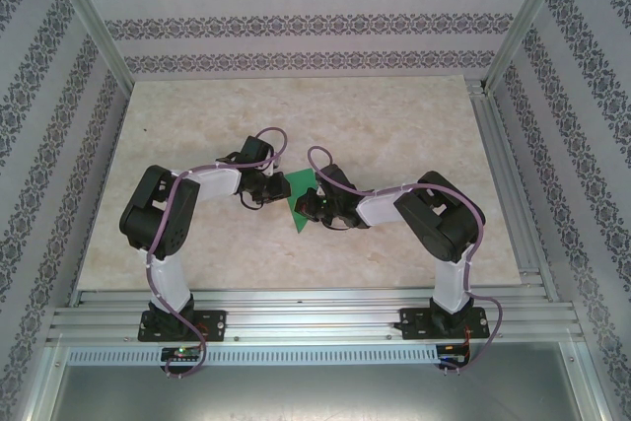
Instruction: Fold a paper plane with a square sheet of paper (pick it up from the middle)
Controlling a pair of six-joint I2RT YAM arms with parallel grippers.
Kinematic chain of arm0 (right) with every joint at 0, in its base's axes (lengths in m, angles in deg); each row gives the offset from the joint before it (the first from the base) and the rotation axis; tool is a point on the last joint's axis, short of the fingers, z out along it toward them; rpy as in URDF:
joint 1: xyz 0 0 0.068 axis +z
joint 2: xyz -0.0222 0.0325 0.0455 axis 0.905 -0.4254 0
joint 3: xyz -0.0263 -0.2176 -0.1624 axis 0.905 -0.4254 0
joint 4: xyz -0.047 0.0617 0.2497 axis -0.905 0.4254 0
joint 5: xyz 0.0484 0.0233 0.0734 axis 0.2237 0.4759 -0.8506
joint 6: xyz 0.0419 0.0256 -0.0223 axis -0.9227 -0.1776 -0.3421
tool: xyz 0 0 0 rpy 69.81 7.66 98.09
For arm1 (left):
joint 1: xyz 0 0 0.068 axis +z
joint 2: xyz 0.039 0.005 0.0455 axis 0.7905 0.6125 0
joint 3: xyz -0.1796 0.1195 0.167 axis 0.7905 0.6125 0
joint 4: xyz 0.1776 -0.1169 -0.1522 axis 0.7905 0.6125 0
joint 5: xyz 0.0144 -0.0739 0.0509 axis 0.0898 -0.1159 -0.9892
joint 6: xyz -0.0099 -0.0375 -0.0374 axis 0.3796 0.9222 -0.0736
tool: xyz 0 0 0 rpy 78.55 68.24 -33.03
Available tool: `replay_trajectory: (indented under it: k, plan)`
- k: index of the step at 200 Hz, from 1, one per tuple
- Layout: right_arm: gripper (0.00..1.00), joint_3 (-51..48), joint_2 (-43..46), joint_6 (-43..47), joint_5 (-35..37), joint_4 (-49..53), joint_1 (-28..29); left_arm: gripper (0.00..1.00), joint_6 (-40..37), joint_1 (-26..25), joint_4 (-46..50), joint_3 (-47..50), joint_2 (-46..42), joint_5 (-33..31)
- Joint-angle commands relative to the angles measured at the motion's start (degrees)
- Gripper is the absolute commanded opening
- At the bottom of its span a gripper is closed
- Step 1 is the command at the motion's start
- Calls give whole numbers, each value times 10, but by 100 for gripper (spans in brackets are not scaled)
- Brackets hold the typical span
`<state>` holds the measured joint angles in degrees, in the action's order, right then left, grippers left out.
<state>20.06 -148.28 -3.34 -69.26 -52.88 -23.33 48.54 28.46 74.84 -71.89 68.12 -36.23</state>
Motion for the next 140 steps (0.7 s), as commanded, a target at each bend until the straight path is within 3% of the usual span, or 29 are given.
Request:
replay_trajectory:
  k: [1,79,140]
  plan:
    - [2,7,-19,4,0,5,1,17,-15,-11,4,-7,12,-3]
    - [0,2,-32,-22,8,23,-3,11,5,-11,-24,46,-72,32]
    - [0,1,-32,-24,9,26,-2,3,15,-21,-39,54,-60,54]
